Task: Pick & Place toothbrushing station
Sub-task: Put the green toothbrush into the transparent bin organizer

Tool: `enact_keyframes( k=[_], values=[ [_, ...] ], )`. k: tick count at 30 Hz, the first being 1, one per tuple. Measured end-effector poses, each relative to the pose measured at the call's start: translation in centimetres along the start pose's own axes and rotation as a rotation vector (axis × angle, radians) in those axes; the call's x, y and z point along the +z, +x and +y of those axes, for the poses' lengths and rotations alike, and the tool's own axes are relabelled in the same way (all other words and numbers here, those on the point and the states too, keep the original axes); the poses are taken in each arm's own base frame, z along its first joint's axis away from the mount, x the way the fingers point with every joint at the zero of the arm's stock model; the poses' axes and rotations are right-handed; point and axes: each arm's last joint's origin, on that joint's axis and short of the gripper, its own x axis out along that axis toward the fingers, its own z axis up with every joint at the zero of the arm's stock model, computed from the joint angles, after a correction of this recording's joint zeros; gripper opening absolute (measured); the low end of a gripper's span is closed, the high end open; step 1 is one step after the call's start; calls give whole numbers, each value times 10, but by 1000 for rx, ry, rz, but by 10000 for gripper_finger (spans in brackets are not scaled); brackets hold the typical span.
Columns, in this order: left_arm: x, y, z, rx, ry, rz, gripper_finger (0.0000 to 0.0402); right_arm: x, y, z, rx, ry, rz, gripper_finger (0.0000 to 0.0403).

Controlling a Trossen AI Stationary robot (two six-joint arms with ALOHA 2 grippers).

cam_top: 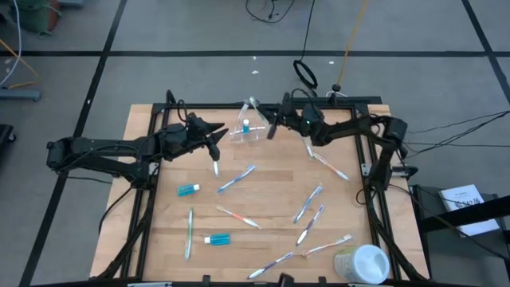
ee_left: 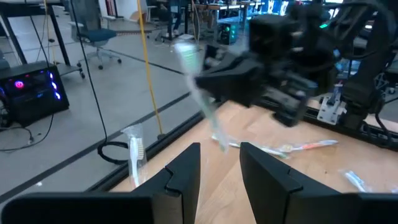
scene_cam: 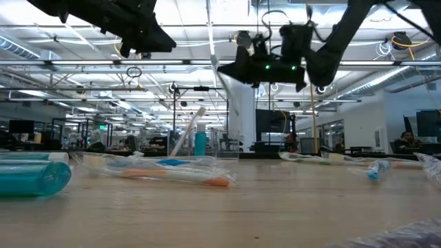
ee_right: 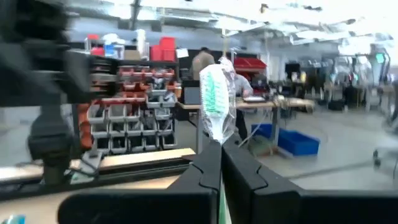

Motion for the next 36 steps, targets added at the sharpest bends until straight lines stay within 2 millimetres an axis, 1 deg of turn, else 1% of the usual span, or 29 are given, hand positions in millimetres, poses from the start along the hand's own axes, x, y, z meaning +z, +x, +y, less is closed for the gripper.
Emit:
enact_keyframes(
  k=[4, 6, 9, 11, 13, 18, 19, 22, 28, 36],
  values=[
    [0, 0, 0, 0, 10, -1, 120, -23, 10, -15, -37, 57, 45, 0],
    [0, 0, 0, 0, 19, -1, 120, -33, 12, -19, -17, 64, 67, 0],
    [0, 0, 0, 0, 21, 2, 120, -39, 16, -24, -10, 95, 61, 0],
    [0, 0, 0, 0, 29, 2, 120, -40, 18, -26, -12, 83, 51, 0],
    [0, 0, 0, 0, 40, 3, 120, -37, 22, -27, -10, 63, 26, 0],
    [-3, 0, 0, 2, 55, 34, 120, -16, 36, -28, 13, 40, -65, 0],
    [-4, 0, 0, 3, 56, 37, 120, -16, 37, -28, 24, 33, -56, 0],
    [-5, 0, 1, 4, 50, 47, 120, -24, 38, -28, 20, 16, 18, 0],
    [-9, -1, 1, 8, 46, 91, 120, -22, 38, -28, 17, 22, 8, 0],
    [-13, -1, 1, 14, -11, 126, 120, -23, 36, -41, -16, 72, 22, 0]
  ],
)
